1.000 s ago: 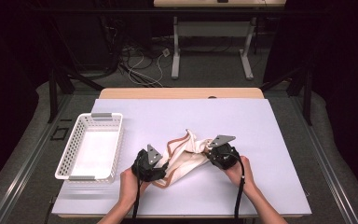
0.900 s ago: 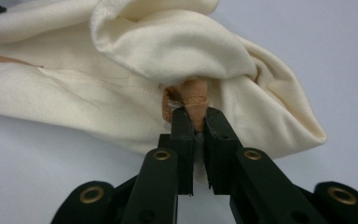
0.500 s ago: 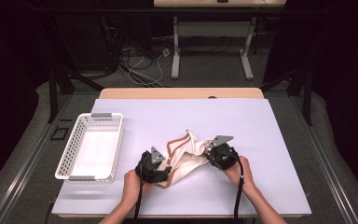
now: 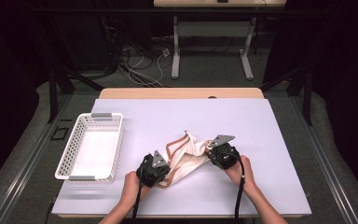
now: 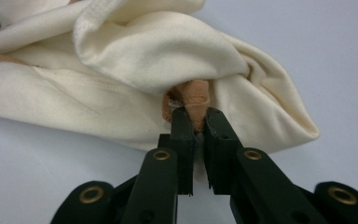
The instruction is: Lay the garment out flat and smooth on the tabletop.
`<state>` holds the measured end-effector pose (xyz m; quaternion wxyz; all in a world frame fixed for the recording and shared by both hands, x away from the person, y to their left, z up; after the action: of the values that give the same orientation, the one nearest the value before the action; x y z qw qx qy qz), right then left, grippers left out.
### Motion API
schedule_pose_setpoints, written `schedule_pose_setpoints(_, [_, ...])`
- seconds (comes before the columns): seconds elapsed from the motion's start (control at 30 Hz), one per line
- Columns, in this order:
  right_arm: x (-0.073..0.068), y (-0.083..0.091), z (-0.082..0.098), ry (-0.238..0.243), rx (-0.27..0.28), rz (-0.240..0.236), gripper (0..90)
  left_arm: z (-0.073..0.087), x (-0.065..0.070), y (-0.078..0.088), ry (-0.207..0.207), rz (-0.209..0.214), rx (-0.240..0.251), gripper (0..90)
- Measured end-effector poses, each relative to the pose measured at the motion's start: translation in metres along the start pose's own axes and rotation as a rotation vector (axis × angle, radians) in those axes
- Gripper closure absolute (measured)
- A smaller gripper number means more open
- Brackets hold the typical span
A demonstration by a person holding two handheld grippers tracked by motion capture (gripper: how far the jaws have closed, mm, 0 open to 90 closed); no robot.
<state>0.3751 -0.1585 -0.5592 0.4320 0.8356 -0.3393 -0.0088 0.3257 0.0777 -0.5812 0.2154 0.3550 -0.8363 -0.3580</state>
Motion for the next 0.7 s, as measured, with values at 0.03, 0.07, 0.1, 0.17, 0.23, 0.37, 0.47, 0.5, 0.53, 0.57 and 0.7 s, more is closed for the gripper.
schedule_pose_setpoints(0.03, [0.001,0.000,0.001,0.005,-0.001,-0.005,83.5,0.001,0.002,0.001,-0.002,0.003,-0.002,86.2])
schedule_pose_setpoints(0.07, [0.002,0.000,0.001,-0.003,0.001,0.004,83.5,0.002,0.004,0.003,-0.004,0.004,-0.005,86.2])
schedule_pose_setpoints(0.1, [0.003,0.000,0.001,-0.004,0.001,0.004,83.5,0.003,0.006,0.005,-0.005,0.010,-0.004,86.2])
schedule_pose_setpoints(0.17, [0.006,0.000,0.002,-0.001,0.004,0.011,83.6,0.005,0.012,0.008,-0.014,0.006,-0.006,86.2])
schedule_pose_setpoints(0.23, [0.006,0.001,0.003,-0.011,-0.004,0.021,83.6,0.007,0.017,0.010,-0.022,0.013,-0.010,86.1])
schedule_pose_setpoints(0.37, [0.007,0.002,0.003,-0.004,-0.003,0.039,83.5,0.009,0.022,0.014,-0.032,0.016,-0.013,85.8])
schedule_pose_setpoints(0.47, [0.006,0.001,0.004,-0.013,-0.009,0.048,83.4,0.010,0.025,0.014,-0.034,0.019,-0.014,85.2])
schedule_pose_setpoints(0.5, [0.007,0.000,0.004,0.006,-0.013,0.055,83.3,0.010,0.025,0.014,-0.036,0.019,-0.015,84.5])
schedule_pose_setpoints(0.53, [0.006,0.000,0.004,0.010,-0.016,0.053,82.9,0.009,0.024,0.014,-0.042,0.009,-0.009,82.8])
schedule_pose_setpoints(0.57, [0.006,-0.001,0.004,0.009,-0.017,0.053,82.5,0.008,0.023,0.015,-0.043,0.008,-0.007,79.4])
schedule_pose_setpoints(0.7, [0.008,0.002,0.004,-0.009,-0.016,0.006,76.5,0.003,0.012,0.021,-0.013,-0.038,0.050,55.6])
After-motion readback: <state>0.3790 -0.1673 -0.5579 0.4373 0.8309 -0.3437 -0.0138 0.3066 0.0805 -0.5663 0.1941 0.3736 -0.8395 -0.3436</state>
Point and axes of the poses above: each handheld gripper's, and its own axes: y roughly backward along the jaws, z roughly out of its underside, x roughly to its right, the point moved 4 cm from there along -y, roughly forward along the jaws, and after that the axes turned 13 degrees about y, right-handed, at the moved point
